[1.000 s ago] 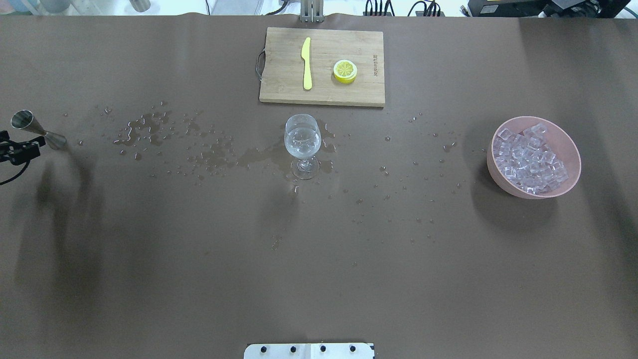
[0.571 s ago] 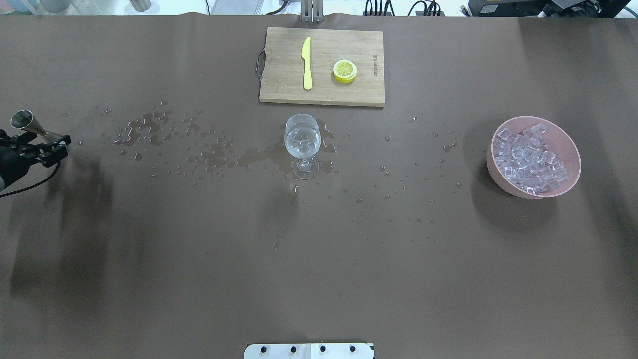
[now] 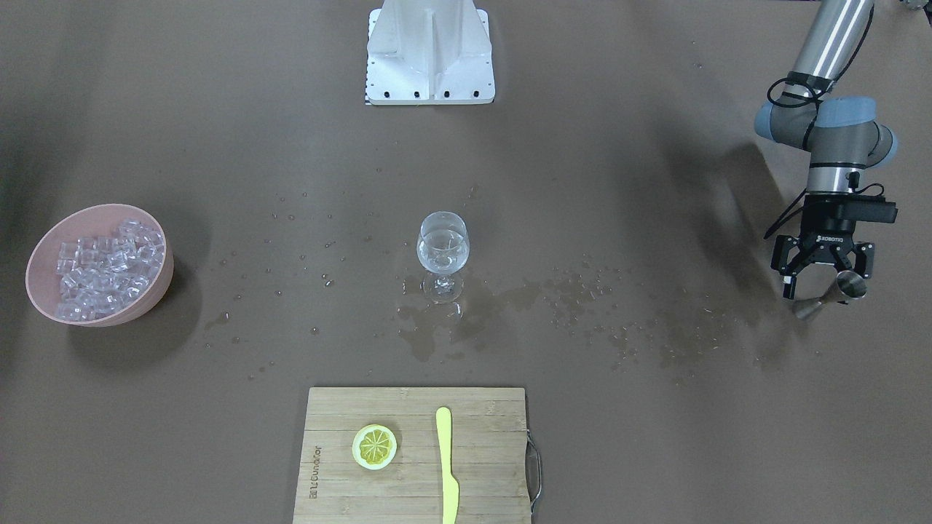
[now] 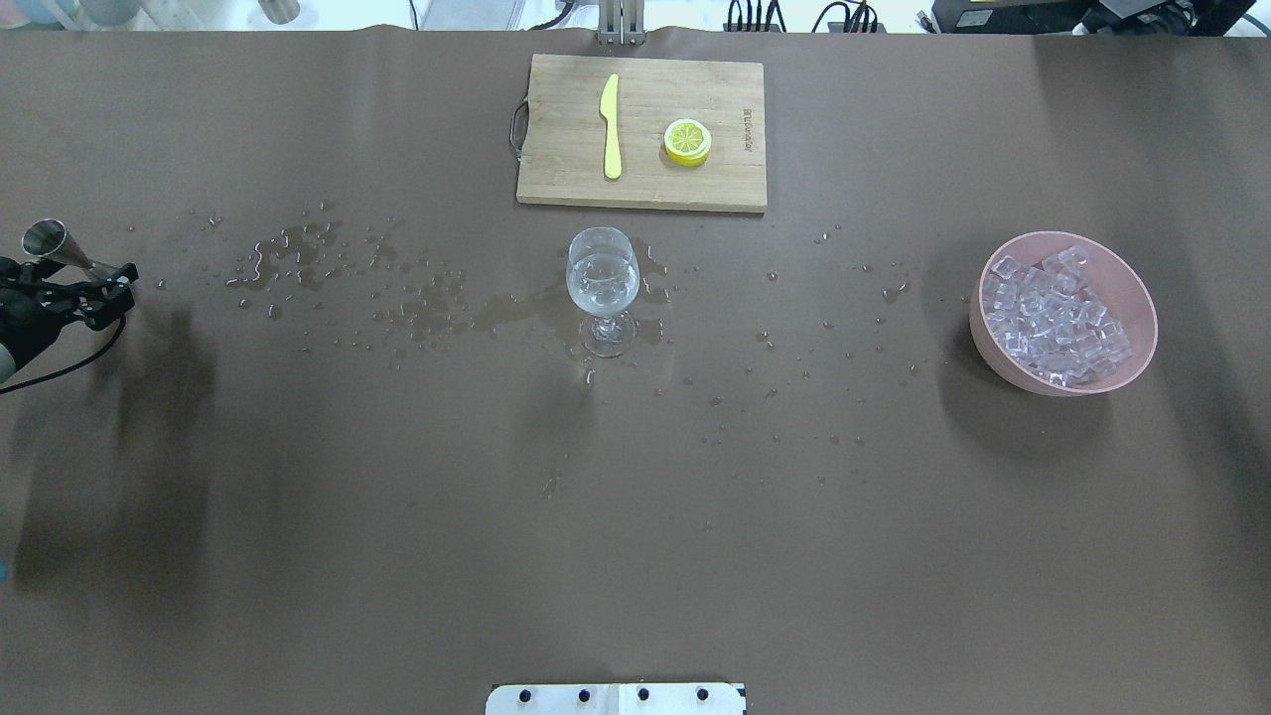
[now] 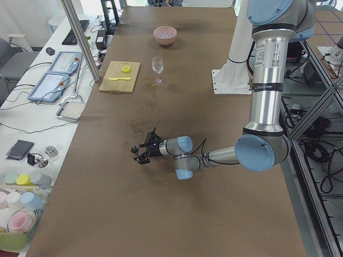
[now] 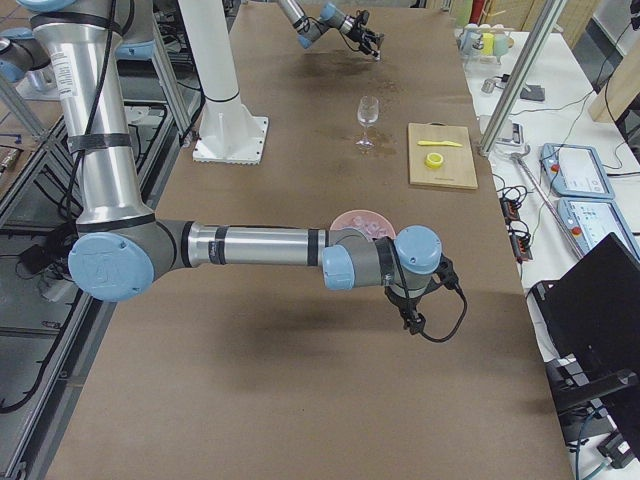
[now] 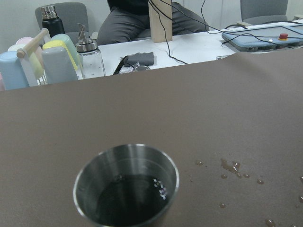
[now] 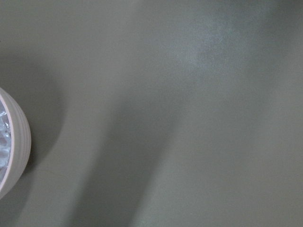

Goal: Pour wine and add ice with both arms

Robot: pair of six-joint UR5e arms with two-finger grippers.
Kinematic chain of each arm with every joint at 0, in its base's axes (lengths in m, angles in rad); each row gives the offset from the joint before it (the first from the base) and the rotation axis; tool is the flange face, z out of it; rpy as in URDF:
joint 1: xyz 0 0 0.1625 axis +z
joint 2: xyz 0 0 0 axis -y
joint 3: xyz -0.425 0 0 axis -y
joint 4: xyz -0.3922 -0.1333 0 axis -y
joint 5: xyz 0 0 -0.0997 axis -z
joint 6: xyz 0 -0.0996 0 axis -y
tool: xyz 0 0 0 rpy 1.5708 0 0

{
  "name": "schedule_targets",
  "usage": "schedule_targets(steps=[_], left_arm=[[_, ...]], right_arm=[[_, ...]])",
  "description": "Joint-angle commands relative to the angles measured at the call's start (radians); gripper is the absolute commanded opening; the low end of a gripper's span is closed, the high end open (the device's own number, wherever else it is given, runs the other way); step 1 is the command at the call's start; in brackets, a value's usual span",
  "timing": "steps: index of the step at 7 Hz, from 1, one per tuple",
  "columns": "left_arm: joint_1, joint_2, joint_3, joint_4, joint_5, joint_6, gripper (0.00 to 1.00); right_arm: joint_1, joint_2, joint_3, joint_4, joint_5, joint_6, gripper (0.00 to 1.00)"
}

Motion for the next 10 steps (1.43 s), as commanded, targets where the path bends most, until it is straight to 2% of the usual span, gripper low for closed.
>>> schedule_targets(steps=[1,2,3,4,5,6,8,10], left_arm=[[0.0,-0.014,0.018,0.001,0.039,-0.004,0.92],[-0.001,-0.01,0.039,0.001,0.062,-0.021,0.9],[0.0,-0.02,0.039,0.001,0.064,-0.07,0.77],[0.0,-0.02,0.038,0.001,0.064,-0.085,0.51],[0.0,-0.02,0.035,0.001,0.064,-0.087,0.19],[-0.001,-0.017,0.026,-0.001,0.058,-0.085,0.0],[-0.003,-0.013,-0.033,0.005,0.011,-0.073,0.0],[-0.019,-0.016,-0.13,0.02,-0.106,-0.072,0.0]], right_arm=[[-0.001,0.0,0.003,0.0,0.0,0.0,1.0],[-0.001,0.0,0.004,0.0,0.0,0.0,1.0],[-0.001,0.0,0.004,0.0,0.0,0.0,1.0],[-0.001,0.0,0.006,0.0,0.0,0.0,1.0],[-0.001,0.0,0.007,0.0,0.0,0.0,1.0],[-0.001,0.0,0.011,0.0,0.0,0.0,1.0],[-0.001,0.0,0.018,0.0,0.002,0.0,1.0],[-0.001,0.0,0.053,0.002,0.003,0.05,1.0]])
